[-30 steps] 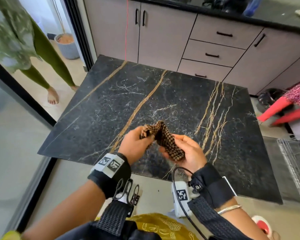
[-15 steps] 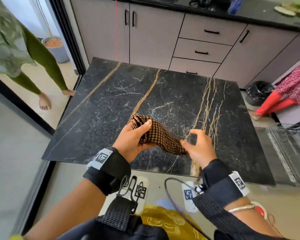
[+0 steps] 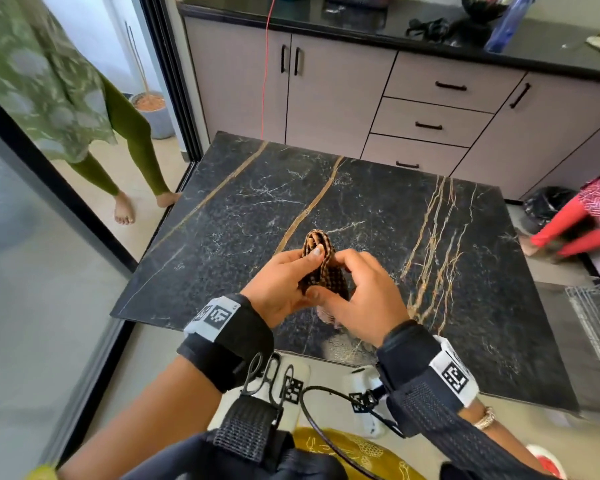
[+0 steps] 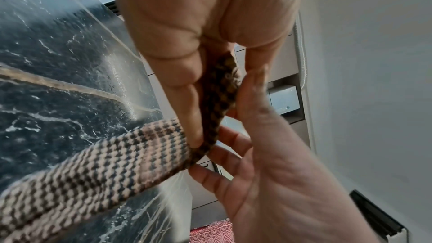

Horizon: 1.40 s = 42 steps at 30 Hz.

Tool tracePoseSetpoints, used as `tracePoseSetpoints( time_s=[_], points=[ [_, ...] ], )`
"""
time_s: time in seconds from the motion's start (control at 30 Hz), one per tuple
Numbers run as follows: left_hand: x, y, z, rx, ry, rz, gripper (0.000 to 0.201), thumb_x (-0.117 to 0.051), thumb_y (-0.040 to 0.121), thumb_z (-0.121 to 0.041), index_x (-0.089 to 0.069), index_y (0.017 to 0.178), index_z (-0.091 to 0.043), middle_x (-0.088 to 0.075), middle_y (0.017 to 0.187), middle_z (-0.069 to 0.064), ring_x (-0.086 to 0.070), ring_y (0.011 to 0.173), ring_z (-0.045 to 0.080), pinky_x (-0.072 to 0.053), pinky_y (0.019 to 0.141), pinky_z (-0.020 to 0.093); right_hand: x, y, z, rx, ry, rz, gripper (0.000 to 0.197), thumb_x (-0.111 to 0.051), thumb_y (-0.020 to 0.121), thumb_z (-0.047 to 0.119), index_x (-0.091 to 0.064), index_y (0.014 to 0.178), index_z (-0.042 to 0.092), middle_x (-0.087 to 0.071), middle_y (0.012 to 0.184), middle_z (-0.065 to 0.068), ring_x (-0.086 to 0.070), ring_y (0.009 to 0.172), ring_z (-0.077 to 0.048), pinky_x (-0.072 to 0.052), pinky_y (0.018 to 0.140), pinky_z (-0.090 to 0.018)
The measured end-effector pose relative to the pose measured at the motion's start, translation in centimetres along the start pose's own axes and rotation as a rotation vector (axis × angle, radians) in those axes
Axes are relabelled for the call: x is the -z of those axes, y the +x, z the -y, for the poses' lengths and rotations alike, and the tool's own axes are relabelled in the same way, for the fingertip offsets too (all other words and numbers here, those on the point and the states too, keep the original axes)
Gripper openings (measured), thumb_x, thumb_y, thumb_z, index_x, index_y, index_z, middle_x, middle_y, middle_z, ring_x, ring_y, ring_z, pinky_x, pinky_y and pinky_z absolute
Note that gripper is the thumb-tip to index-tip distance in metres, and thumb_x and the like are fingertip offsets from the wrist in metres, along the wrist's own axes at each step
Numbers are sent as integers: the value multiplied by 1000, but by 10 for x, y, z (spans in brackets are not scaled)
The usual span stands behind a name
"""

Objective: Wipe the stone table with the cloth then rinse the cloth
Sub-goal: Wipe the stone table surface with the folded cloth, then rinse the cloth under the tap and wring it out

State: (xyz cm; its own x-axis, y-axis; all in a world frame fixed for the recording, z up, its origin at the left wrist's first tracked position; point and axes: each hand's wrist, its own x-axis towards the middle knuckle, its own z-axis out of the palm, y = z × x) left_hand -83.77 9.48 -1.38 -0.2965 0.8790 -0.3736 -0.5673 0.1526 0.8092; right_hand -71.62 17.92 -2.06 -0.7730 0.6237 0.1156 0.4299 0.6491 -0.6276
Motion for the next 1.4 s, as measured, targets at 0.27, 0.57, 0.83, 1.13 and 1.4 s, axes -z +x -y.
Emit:
tracePoseSetpoints(
  time_s=[0.27, 0.57, 0.83, 1.13, 1.4],
  points=[
    [-26, 8, 3, -4, 60, -65, 18, -42, 96, -5, -60, 91, -5, -66, 89, 12, -66, 81, 20, -58, 70, 28, 23, 3, -28, -179, 313, -111, 15, -55, 92, 23, -54, 78, 19, -57, 75, 0, -54, 74, -23, -46, 69, -37],
    [-38, 22, -2, -218, 222, -283, 14, -52, 92, -6, -61, 83, -12, -66, 76, 6, -62, 72, 20, -51, 70, 33, 45, -9, -58, -422, 619, -303, 14, -51, 94, 16, -55, 84, 24, -60, 87, -14, -56, 82, -27, -46, 79, -40],
    [-72, 26, 26, -186, 372, -163, 6, -55, 91, -12, -55, 93, -18, -64, 84, 6, -61, 77, 19, -52, 75, 36, 51, -25, -55, -383, 726, -215, 31, -75, 70, 25, -59, 96, 34, -63, 95, -4, -62, 92, -28, -50, 89, -53],
    [-102, 38, 57, -405, 715, 163, 46, -77, 69, -13, -59, 104, -39, -64, 107, 5, -63, 100, 19, -53, 88, 45, 72, -55, -51, -410, 774, -457, 29, -66, 73, 25, -57, 98, 38, -61, 104, -10, -60, 99, -26, -49, 91, -52],
    [-90, 56, 20, -453, 739, 222, 23, -71, 76, -3, -61, 77, -24, -67, 69, -10, -62, 68, 8, -53, 69, 34, 80, -57, -42, -446, 720, -449, 38, -69, 82, 10, -54, 110, 31, -65, 108, -4, -63, 101, -17, -50, 93, -36]
  ],
)
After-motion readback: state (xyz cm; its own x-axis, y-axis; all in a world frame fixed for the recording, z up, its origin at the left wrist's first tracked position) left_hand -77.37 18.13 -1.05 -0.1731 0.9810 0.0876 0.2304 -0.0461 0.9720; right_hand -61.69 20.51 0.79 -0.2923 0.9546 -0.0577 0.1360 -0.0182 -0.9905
